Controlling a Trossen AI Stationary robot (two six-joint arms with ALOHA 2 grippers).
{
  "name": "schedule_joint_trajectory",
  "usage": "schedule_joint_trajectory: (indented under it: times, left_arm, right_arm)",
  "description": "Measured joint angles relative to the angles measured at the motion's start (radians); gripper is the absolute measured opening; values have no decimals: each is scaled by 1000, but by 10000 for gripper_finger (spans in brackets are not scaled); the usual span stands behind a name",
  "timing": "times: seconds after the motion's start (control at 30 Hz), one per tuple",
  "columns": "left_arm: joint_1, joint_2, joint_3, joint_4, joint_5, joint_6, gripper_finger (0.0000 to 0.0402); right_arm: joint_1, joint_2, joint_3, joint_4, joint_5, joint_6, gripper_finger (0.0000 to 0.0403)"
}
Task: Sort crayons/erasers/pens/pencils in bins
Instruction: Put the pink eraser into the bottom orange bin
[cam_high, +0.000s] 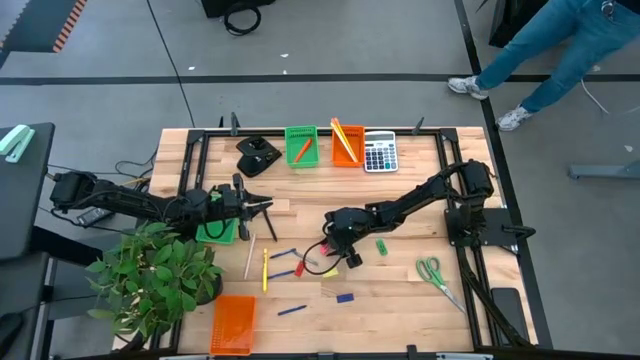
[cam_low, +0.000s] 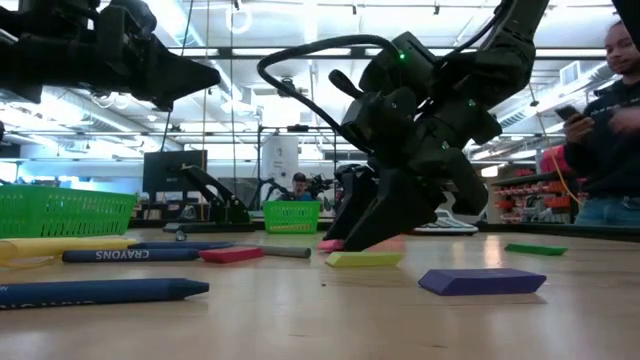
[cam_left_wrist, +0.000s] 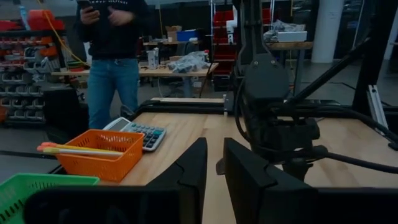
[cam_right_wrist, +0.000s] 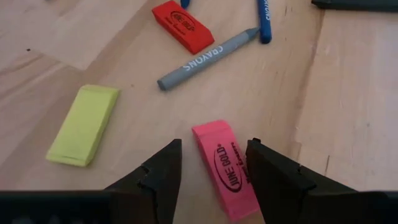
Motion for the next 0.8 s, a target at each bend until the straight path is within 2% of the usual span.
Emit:
schedule_joint_trajectory:
  times: [0.43, 0.6, 0.8]
  left_arm:
    - [0, 0, 0, 1, 0, -7, 58]
    - [0, 0, 0, 1, 0, -8, 61]
    - [-10, 0, 0, 1, 0, -8, 63]
  right_arm:
    - [-46, 2, -3, 0, -10, 21, 152]
    - [-42, 4, -3, 8, -11, 66, 107]
    - [-42, 0, -5, 31, 5, 137, 28]
